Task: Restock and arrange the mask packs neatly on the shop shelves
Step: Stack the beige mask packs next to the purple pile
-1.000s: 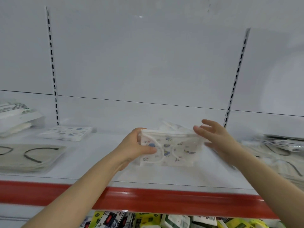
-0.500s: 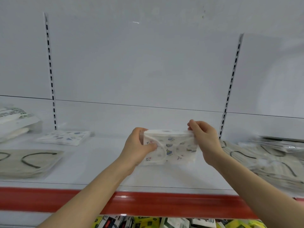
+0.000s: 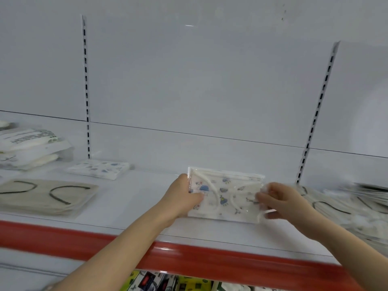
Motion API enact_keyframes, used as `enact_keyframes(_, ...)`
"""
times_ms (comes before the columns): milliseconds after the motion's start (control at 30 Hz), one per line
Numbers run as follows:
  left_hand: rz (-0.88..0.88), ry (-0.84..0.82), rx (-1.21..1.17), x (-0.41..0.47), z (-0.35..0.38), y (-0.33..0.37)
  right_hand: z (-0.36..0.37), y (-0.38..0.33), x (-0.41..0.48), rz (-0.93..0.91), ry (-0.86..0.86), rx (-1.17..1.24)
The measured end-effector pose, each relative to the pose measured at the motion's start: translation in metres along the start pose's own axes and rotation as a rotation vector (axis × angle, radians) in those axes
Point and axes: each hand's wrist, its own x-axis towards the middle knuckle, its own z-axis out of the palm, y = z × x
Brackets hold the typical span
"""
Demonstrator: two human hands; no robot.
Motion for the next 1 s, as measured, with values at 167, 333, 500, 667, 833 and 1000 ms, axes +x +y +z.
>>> enact_keyframes(167, -0.004, 0.227, -0.031, -0.003, -0.042, 0.001, 0.029, -0.032, 0.014, -0.079, -0.040, 0.067)
enact_keyframes(333, 0.062, 0.455, 0.143, 0.004, -0.112, -0.006, 0.092, -0.075, 0.040, -0.116, -0.101, 0.171)
enact_keyframes(500, 0.069, 0.604, 0.332, 0.028, -0.201, -0.024, 0.168, -0.121, 0.081, -0.166, -0.134, 0.188)
enact_keyframes(667, -0.031, 0.531, 0.477, 0.051, -0.265, -0.052, 0.243, -0.141, 0.128, -0.126, -0.096, 0.134)
enact_keyframes(833, -0.067, 0.362, 0.656, 0.080, -0.296, -0.095, 0.297, -0.134, 0.157, -0.089, -0.072, -0.146)
enact_keyframes(1000, -0.162, 0.206, 0.698, 0.100, -0.302, -0.135, 0.325, -0.118, 0.174, -0.006, -0.136, -0.373)
